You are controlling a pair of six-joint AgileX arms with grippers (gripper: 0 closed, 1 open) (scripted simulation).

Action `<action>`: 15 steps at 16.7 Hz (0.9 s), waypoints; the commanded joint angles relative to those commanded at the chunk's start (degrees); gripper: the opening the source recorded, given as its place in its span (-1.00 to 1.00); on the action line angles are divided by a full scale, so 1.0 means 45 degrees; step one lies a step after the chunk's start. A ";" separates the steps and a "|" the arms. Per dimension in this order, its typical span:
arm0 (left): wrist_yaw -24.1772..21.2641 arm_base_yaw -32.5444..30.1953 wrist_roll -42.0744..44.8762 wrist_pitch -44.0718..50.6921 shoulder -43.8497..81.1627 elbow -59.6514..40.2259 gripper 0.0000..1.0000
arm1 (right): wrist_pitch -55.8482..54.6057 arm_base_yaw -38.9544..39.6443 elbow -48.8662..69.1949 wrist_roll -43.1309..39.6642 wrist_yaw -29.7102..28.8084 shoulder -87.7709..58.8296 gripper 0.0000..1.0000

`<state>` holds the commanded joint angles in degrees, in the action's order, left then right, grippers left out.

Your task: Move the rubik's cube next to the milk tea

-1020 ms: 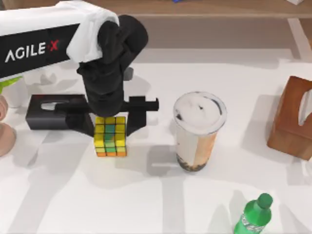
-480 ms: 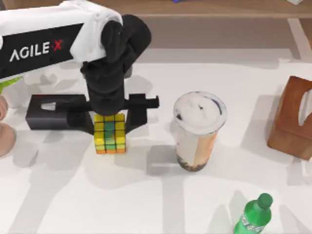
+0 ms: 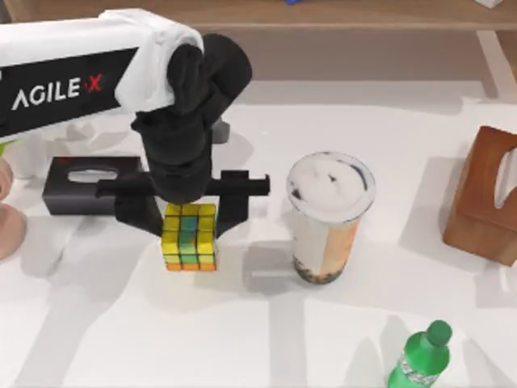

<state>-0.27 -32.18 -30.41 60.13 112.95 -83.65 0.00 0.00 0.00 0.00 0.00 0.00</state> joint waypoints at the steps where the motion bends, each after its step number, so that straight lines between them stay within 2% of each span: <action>1: -0.0014 0.0037 0.0028 -0.0168 0.0047 0.0035 -1.00 | 0.0000 0.0000 0.0000 0.0000 0.0000 0.0000 1.00; 7: -0.0008 0.0093 0.0036 -0.0441 0.0286 0.0223 -1.00 | 0.0000 0.0000 0.0000 0.0000 0.0000 0.0000 1.00; 15: -0.0008 0.0093 0.0036 -0.0441 0.0286 0.0223 0.21 | 0.0000 0.0000 0.0000 0.0000 0.0000 0.0000 1.00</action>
<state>-0.30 -31.76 -30.24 58.14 114.24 -82.64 0.00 0.00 0.00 0.00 0.00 0.00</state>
